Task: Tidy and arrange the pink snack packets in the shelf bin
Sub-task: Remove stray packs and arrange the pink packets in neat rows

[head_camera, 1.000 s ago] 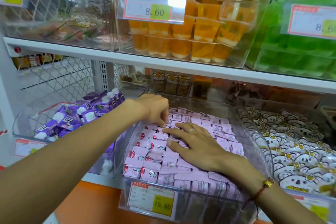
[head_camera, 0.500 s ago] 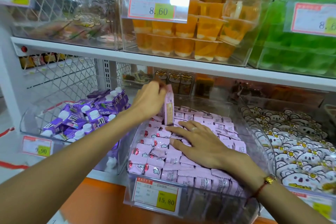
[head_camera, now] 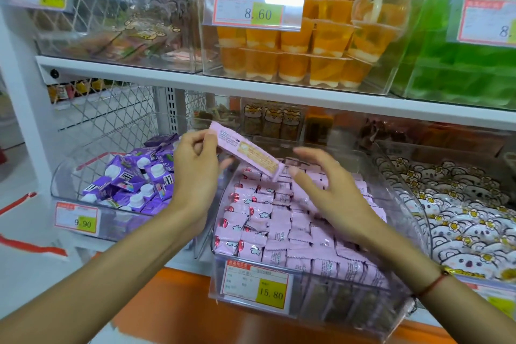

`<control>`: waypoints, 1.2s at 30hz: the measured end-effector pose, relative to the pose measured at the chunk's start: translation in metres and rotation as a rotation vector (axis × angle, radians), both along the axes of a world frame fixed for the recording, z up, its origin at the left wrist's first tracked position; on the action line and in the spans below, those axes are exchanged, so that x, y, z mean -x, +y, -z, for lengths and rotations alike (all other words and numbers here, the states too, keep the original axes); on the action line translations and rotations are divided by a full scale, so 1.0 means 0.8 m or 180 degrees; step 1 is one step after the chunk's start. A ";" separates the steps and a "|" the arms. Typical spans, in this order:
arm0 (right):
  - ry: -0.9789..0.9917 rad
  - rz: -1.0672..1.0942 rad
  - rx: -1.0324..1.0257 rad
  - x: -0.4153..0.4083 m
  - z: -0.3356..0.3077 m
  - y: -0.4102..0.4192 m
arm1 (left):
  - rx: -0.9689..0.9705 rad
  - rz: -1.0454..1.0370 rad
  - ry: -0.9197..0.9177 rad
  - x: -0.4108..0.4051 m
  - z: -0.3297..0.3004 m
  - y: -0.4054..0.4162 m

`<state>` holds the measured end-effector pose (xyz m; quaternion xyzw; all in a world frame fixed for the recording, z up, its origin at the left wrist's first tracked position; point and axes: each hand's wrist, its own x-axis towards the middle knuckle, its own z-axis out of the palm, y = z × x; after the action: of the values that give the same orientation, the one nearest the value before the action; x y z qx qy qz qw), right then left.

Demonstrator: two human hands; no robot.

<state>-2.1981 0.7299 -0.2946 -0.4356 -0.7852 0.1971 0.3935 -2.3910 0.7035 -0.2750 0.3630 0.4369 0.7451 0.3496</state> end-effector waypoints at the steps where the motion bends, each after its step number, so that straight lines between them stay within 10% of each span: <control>1: 0.0189 -0.0081 -0.0038 0.002 -0.004 -0.006 | 0.0040 0.0086 -0.0097 -0.004 -0.001 -0.001; 8: 0.0529 -0.0264 -0.1063 0.011 -0.018 -0.027 | 0.0463 0.0784 -0.0468 -0.013 -0.007 -0.002; 15: 0.2245 0.0000 0.1878 0.002 -0.033 -0.019 | -0.0189 0.1125 0.2011 -0.003 0.002 -0.003; 21: 0.3039 -0.0639 0.2595 -0.002 -0.037 -0.021 | -0.0275 0.0846 0.1933 -0.006 0.009 -0.001; 25: 0.2676 -0.0716 0.1913 0.002 -0.034 -0.021 | -0.0061 0.0570 0.1945 -0.007 0.015 0.000; 31: 0.2302 -0.0260 0.0931 0.003 -0.028 -0.020 | -0.0074 0.0099 0.3874 -0.004 0.008 -0.003; 36: 0.1912 -0.0510 0.0447 0.009 -0.029 -0.024 | -0.0609 0.0717 0.3736 -0.013 -0.005 -0.002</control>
<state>-2.2055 0.7107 -0.2713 -0.3208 -0.6501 0.4009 0.5600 -2.3808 0.7021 -0.2711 0.7873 0.4468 0.4147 0.0928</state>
